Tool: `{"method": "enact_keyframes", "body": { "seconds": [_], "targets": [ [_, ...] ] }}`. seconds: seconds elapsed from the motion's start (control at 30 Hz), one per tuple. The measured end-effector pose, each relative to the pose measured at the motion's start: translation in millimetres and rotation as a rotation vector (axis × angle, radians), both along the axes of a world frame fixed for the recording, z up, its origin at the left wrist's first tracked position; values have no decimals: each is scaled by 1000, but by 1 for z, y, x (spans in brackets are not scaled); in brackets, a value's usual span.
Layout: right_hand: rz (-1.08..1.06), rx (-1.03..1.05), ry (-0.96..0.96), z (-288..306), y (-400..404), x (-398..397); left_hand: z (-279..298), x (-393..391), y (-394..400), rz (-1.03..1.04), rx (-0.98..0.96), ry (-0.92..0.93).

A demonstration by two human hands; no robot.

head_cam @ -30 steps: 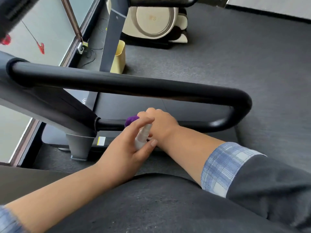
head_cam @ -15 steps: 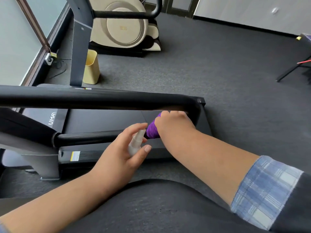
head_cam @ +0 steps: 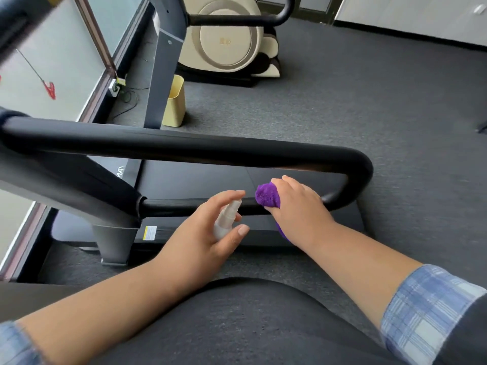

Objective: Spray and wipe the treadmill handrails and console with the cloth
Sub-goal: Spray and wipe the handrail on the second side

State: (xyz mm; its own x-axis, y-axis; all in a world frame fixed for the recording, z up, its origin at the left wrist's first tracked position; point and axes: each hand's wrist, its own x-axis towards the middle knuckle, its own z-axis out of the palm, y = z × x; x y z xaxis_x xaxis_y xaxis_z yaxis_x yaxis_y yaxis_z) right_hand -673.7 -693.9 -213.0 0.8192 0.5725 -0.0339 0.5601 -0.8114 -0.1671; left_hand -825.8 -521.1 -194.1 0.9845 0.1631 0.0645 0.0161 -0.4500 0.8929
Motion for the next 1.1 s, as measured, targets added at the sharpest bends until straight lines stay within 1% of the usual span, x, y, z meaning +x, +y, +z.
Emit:
{"method": "enact_keyframes", "body": {
  "seconds": [0.1,0.33,0.5,0.63,0.73,0.8,0.9,0.97,1.1],
  "targets": [
    [42,6,22,-2,27,-10,-2,-15,16,32,-12,15],
    [232,68,104,-18,120,-49,-6,-60,54,143,-39,57],
    [325,2,174,-21,176,-67,-7,-81,71,234,-30,64],
    [439,-26,288,-17,202,-73,-7,-82,72,227,-49,71],
    [489,72,381,-12,193,-67,-6,-77,72,196,-15,52],
    [547,93,433,-9,178,-65,-5,-70,72,188,10,35],
    [656,9,321,-7,148,-70,-4,-56,64,154,35,12],
    [623,42,302,-4,124,-70,-3,-43,54,117,45,7],
    [440,122,293,7,70,-49,-2,-13,15,34,18,-36]
  ]
}}
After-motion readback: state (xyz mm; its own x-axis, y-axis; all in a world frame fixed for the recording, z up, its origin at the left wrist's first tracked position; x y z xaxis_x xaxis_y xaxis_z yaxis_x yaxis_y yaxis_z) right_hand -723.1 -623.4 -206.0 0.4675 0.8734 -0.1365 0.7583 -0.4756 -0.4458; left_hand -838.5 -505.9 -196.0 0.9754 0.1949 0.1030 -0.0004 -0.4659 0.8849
